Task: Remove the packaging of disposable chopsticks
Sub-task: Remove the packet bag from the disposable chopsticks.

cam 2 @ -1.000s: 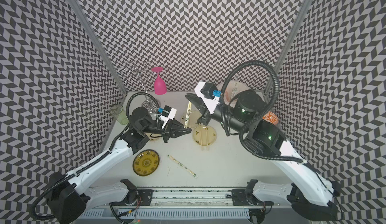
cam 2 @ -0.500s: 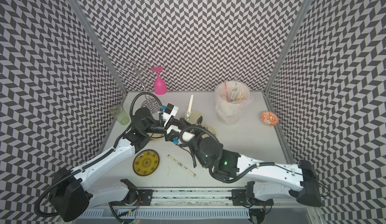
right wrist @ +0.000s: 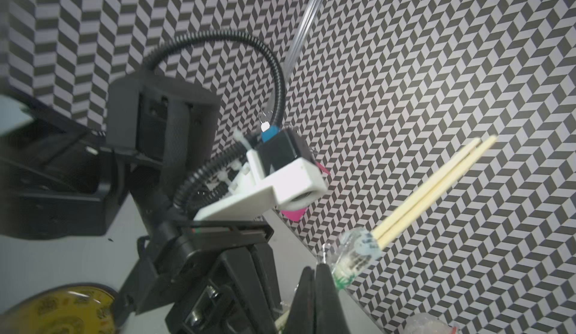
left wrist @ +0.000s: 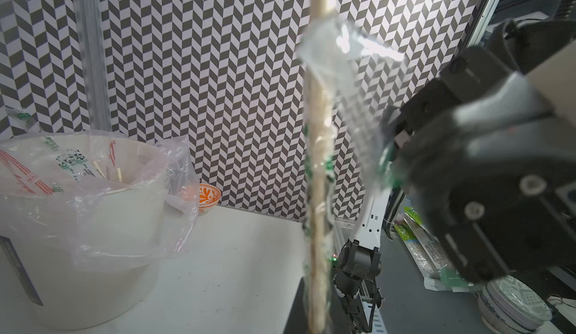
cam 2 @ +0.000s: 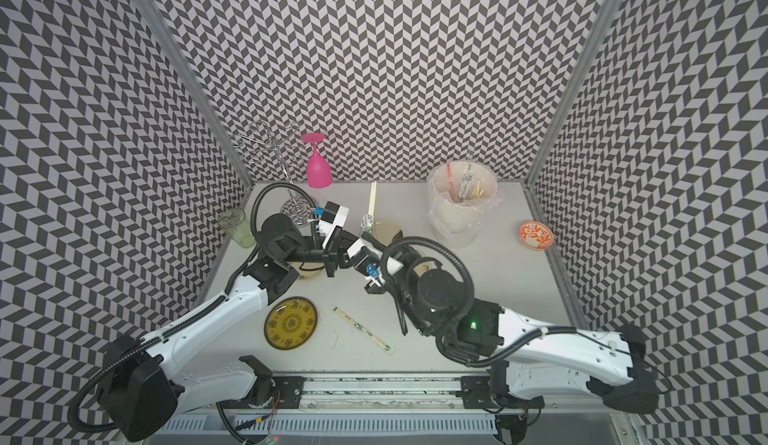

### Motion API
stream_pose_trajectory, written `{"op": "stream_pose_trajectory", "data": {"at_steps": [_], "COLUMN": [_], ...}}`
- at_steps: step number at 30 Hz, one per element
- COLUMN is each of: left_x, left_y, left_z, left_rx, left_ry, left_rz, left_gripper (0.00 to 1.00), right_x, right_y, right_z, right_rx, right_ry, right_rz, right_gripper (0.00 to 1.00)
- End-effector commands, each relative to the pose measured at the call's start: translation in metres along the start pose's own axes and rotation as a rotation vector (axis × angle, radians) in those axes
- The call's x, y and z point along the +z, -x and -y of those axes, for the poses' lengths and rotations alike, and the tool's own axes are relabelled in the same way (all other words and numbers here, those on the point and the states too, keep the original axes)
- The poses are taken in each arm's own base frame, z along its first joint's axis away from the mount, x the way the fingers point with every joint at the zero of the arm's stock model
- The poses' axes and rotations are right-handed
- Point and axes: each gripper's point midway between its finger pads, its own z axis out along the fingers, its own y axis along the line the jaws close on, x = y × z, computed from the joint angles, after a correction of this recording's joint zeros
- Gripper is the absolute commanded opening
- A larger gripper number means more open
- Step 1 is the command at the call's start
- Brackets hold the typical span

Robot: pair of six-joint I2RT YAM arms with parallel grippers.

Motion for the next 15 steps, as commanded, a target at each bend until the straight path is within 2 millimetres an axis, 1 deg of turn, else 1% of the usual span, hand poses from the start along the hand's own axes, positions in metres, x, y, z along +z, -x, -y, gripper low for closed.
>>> {"op": "stream_pose_trajectory", "data": {"at_steps": [1, 6, 12, 13, 15], "left_x": [-0.007, -0.010, -0.011, -0.012, -0.012], "left_y": [0.028, 0.032, 0.036, 0.037, 0.036], "left_z": [0.011, 0.017, 0.021, 0.020, 0.021], "left_rx": [0.058, 0.069, 0.082, 0.084, 0.086], "left_ry": [-0.010, -0.026, -0.030, -0.027, -0.024], "left_rz": [0.073, 0.087, 0.096, 0.099, 0.098], "left_gripper": [0.00, 0.00, 0.00, 0.00, 0.00], "right_x": [-0.006, -0.008, -0.012, -0.012, -0.015], "right_y": [0.007, -0.026, -0.043, -0.046, -0.045], "right_z": [-0.014, -0.032, -0.051, -0.053, -0.050], "right_rx": [0.167, 0.259, 0.326, 0.329, 0.343], "right_ry": [0.144, 0.221, 0.289, 0.294, 0.288], "right_rz": [0.033, -0.015, -0.058, -0.067, -0.064], "right_gripper": [0.00, 0.00, 0.00, 0.00, 0.00]}}
